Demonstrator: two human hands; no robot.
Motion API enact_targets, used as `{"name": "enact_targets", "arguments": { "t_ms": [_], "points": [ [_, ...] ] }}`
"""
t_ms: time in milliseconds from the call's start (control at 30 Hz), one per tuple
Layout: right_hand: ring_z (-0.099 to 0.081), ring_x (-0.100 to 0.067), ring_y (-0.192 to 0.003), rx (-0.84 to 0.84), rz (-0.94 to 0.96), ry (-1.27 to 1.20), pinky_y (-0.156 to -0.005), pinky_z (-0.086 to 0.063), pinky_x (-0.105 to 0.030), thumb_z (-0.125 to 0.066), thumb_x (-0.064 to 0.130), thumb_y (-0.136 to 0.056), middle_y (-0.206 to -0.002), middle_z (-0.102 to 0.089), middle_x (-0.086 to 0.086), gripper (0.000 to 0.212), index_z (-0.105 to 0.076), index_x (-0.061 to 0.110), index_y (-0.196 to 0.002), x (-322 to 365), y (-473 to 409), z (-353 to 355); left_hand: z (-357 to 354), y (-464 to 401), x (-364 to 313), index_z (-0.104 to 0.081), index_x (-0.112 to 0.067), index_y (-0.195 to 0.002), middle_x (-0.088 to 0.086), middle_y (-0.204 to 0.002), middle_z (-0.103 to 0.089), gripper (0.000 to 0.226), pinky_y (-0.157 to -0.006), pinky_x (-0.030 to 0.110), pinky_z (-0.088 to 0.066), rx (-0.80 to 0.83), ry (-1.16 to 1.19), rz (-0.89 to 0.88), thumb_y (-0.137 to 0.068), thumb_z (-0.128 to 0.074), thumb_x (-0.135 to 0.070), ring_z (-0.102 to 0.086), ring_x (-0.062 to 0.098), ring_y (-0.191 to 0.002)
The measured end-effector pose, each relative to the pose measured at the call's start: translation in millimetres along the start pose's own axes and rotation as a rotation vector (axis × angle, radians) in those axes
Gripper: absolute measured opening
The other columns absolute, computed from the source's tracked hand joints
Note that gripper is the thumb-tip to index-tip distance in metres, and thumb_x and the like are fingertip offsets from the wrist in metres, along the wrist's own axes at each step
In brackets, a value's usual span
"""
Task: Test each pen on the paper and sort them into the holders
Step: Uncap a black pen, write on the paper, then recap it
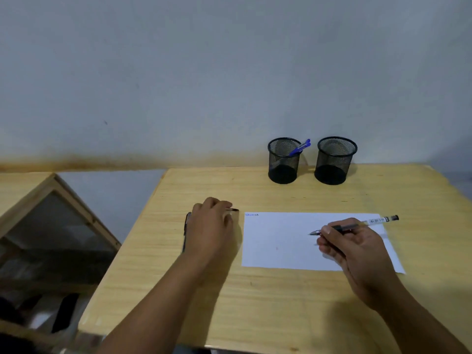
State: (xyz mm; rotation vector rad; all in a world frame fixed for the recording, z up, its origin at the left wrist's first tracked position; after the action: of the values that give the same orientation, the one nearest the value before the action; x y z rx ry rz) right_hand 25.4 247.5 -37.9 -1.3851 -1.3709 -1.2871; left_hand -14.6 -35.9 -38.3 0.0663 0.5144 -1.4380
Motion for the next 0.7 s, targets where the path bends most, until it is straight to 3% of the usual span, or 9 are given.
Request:
{"name": "enact_targets", "arguments": {
  "t_ms": [167, 333, 433, 533, 700],
  "points": [
    [-0.068, -0.027, -0.073, -0.012, -0.017, 0.024, -0.082, -0.054, -0.047, -0.065, 0.001, -0.09, -0.073, -0.071, -0.014, 0.005, -0.063, -0.002, -0.092, -2.3, 14.4, 5.7, -10.9, -34.9, 11.1, -0.056, -0.038, -0.129, -0.007, -0.127, -0.051, 0.037, -0.088, 0.037, -0.039, 0.23, -0.302, -0.067, -0.095, -0.046, -0.028, -0.042, 0.024, -0.115],
    [-0.068, -0.028, -0.072, -0.012, -0.039, 0.017, -0.079, -0.056, -0.046, -0.066, -0.001, -0.088, -0.073, -0.072, -0.014, 0.006, -0.062, -0.003, -0.093, -8.3, 21.5, 9.0, -11.0, -47.4, 10.1, -0.062, -0.037, -0.118, -0.008, -0.121, -0.054, 0.031, -0.084, 0.035, -0.037, 0.235, -0.308, -0.08, -0.096, -0.046, -0.025, -0.045, 0.022, -0.111],
    [-0.071, -0.029, -0.077, -0.01, -0.008, 0.023, -0.075, -0.057, -0.039, -0.068, -0.004, -0.086, -0.079, -0.075, -0.014, 0.011, -0.062, 0.0, -0.095, -1.3, 21.9, 5.4, 1.5, -41.2, -0.1, -0.064, -0.038, -0.109, -0.013, -0.11, -0.064, 0.019, -0.082, 0.035, -0.044, 0.153, -0.138, -0.068, -0.094, -0.054, -0.033, -0.054, 0.02, -0.104],
    [-0.075, -0.025, -0.083, -0.016, 0.034, 0.014, -0.076, -0.057, -0.034, -0.07, -0.008, -0.083, -0.089, -0.078, -0.011, 0.02, -0.062, 0.004, -0.097, 12.5, 18.3, -2.0, 18.6, -23.3, -17.9, -0.065, -0.038, -0.103, -0.024, -0.095, -0.068, 0.012, -0.076, 0.032, -0.049, 0.107, 0.148, -0.05, -0.091, -0.062, -0.035, -0.058, 0.008, -0.093],
    [-0.075, -0.026, -0.085, 0.02, 0.078, -0.063, -0.081, -0.061, -0.029, -0.064, -0.004, -0.089, -0.088, -0.077, -0.013, 0.008, -0.068, 0.003, -0.091, 31.7, 11.0, -18.6, 40.8, 12.3, -49.7, -0.069, -0.041, -0.094, -0.033, -0.089, -0.065, 0.009, -0.067, 0.012, -0.034, 0.111, 0.375, -0.059, -0.086, -0.07, -0.037, -0.051, -0.006, -0.091]
  ]
}}
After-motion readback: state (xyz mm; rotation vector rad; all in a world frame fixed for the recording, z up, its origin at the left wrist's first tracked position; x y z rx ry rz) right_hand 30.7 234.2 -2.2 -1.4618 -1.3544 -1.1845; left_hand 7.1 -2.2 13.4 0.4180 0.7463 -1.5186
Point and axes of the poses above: each hand's wrist, its own y-axis away from the middle knuckle, its own z-axis out of the back of the hand, x = y × z, the point moved 5 cm from there along -y, towards the middle knuckle
